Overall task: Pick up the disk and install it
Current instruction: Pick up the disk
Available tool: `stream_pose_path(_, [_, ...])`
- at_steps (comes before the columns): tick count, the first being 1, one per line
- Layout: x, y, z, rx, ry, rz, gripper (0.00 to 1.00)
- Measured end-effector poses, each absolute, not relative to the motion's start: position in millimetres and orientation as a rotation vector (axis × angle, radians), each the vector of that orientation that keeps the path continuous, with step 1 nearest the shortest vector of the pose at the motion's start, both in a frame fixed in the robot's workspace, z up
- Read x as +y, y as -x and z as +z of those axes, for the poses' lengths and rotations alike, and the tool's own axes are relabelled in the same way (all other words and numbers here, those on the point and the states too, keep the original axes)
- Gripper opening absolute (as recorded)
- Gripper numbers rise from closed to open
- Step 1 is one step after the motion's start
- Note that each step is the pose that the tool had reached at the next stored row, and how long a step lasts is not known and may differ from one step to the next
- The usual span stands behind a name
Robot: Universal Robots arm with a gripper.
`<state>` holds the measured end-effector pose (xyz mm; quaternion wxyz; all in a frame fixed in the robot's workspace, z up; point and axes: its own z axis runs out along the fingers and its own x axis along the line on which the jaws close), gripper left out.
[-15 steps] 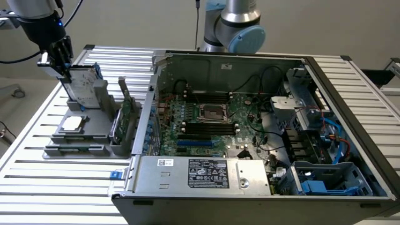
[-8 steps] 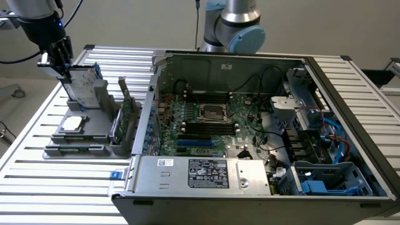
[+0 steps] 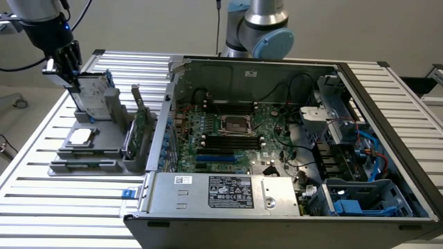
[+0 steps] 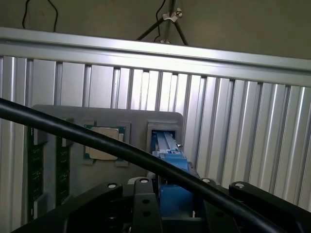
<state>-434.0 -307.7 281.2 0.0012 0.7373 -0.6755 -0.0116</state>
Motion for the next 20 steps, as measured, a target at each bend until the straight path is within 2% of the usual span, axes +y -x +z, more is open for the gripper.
stream_pose_path(20, [-307.7, 434.1, 283.6, -2.126, -2.32, -0.045, 0.33])
